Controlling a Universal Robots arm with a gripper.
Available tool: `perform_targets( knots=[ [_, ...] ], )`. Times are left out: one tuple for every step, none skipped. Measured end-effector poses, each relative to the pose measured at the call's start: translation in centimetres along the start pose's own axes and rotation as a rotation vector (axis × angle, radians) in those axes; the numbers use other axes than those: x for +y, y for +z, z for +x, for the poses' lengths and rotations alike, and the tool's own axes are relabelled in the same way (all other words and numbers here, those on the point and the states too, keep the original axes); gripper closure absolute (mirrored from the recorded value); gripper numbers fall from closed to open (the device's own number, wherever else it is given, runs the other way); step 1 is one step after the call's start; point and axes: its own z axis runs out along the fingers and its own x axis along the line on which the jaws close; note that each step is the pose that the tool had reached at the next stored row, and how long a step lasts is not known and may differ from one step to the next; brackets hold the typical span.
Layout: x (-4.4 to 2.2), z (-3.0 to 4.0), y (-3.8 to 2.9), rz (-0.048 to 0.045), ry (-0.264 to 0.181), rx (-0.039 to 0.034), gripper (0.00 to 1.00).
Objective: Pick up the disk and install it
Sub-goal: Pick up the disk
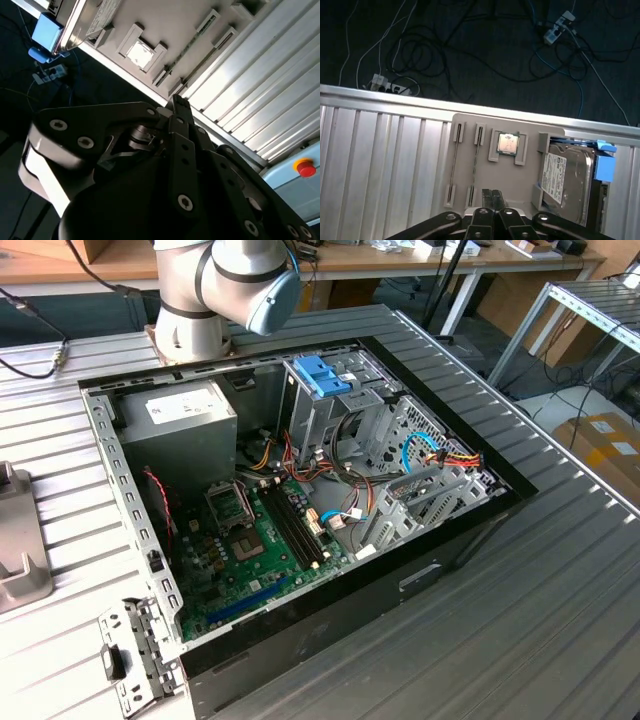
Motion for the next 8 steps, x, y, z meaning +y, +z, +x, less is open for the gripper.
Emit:
perform_targets(
  knots=[
    [0.00, 0.00, 0.03, 0.0004, 0.017, -0.0007, 0.90],
    [0.00, 0.00, 0.07, 0.0009, 0.037, -0.0016, 0.90],
    [-0.01, 0.00, 0.11, 0.0013, 0.056, -0.0024, 0.90],
    [-0.01, 0.00, 0.15, 0.0018, 0.076, -0.0033, 0.90],
    [-0.01, 0.00, 0.19, 0.0023, 0.094, -0.0041, 0.90],
    [-0.01, 0.01, 0.24, 0.0029, 0.118, -0.0051, 0.90],
    [-0.01, 0.01, 0.27, 0.0033, 0.133, -0.0057, 0.90],
    [-0.02, 0.01, 0.31, 0.0037, 0.153, -0.0066, 0.90]
  ],
)
